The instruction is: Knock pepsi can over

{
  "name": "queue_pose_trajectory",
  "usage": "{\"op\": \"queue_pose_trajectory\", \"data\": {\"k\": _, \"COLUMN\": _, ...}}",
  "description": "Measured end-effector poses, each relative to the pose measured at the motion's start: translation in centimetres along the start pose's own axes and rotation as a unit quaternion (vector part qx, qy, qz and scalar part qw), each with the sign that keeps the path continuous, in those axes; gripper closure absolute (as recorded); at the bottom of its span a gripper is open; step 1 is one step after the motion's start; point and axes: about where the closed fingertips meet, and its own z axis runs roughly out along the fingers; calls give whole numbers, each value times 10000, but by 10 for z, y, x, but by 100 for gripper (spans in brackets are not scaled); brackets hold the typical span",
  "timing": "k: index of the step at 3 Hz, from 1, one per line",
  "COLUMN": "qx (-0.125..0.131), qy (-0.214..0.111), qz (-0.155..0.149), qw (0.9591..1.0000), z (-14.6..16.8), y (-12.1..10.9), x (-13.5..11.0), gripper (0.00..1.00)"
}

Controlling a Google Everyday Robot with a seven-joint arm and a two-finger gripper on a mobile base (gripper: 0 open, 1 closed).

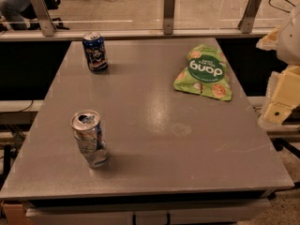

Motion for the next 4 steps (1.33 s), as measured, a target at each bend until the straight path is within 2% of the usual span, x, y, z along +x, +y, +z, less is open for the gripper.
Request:
{"op": "queue_pose_trajectory", "data": {"k": 1, "qx": 1, "qy": 0, "qz": 0, "qw": 10000, "z": 0, "y": 0, "x": 0, "gripper": 0}}
{"op": "queue_pose_trajectory", "data": {"k": 2, "qx": 35, "qy": -234, "qz": -233, "qw": 9994, "z": 16, "y": -11, "x": -23, "gripper": 0}}
{"op": "queue_pose_trajectory", "data": {"k": 3, "qx": 79, "qy": -743, "qz": -558, "qw": 9956, "z": 47, "y": -34, "x": -64, "gripper": 0}}
{"op": "queue_pose_trajectory", "data": {"k": 4, "qx": 136, "qy": -1498, "qz": -767, "qw": 9856, "z": 81, "y": -58, "x": -120, "gripper": 0}}
